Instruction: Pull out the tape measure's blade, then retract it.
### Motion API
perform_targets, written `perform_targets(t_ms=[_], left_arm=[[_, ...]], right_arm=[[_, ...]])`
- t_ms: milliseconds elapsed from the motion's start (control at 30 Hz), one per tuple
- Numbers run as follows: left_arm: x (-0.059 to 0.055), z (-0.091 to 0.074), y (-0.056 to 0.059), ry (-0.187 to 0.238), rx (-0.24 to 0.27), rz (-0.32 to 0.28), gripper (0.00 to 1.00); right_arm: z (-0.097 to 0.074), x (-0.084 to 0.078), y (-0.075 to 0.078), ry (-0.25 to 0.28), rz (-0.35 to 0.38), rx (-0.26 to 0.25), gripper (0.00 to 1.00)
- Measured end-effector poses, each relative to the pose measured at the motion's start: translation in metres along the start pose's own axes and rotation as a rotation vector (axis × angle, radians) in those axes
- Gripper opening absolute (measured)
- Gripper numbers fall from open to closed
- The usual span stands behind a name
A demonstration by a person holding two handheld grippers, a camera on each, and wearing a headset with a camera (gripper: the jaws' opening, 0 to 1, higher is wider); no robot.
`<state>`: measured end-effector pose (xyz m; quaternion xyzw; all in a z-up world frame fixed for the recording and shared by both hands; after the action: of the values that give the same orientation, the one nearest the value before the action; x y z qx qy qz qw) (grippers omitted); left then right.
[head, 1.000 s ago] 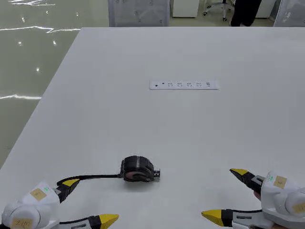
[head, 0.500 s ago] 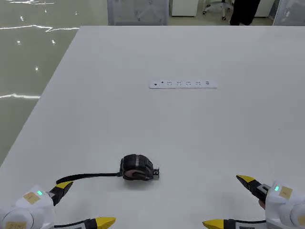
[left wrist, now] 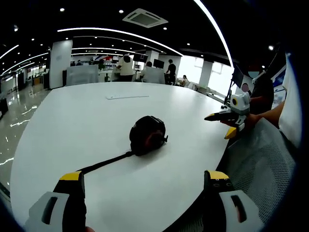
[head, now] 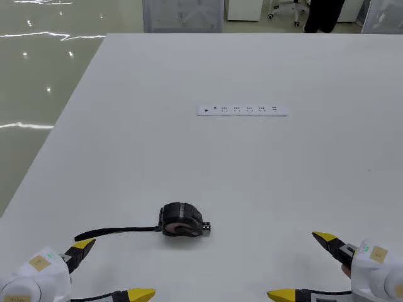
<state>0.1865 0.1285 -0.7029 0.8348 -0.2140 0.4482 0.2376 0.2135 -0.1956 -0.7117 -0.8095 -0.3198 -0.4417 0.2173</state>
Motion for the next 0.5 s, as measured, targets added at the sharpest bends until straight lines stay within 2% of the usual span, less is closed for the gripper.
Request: perform_targets(t_ms=[133, 500], left_arm=[[0.0011, -0.0007, 0.0002, 0.013, 0.006, -0.007, 1.00], [0.0000, -0.0025, 0.0012, 0.010, 0.006, 0.010, 1.00]], right_arm=[[-0.0002, -0.0002, -0.0009, -0.002, -0.002, 0.000, 0.97], [0.0005, -0.0018, -0.0054, -0.014, -0.013, 0.006, 0.96]])
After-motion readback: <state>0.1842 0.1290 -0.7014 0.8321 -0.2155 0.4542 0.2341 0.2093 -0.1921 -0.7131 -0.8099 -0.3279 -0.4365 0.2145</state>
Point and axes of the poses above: the centre of the closed fingertips' face, and the gripper's own axes: z roughly forward along the fingers, y roughly to its right, x roughly out of its top, the point moved 3 cm from there along -z, roughly backward along the fingers, and after that the axes turned 5 degrees about -x, right-handed, at the moved point
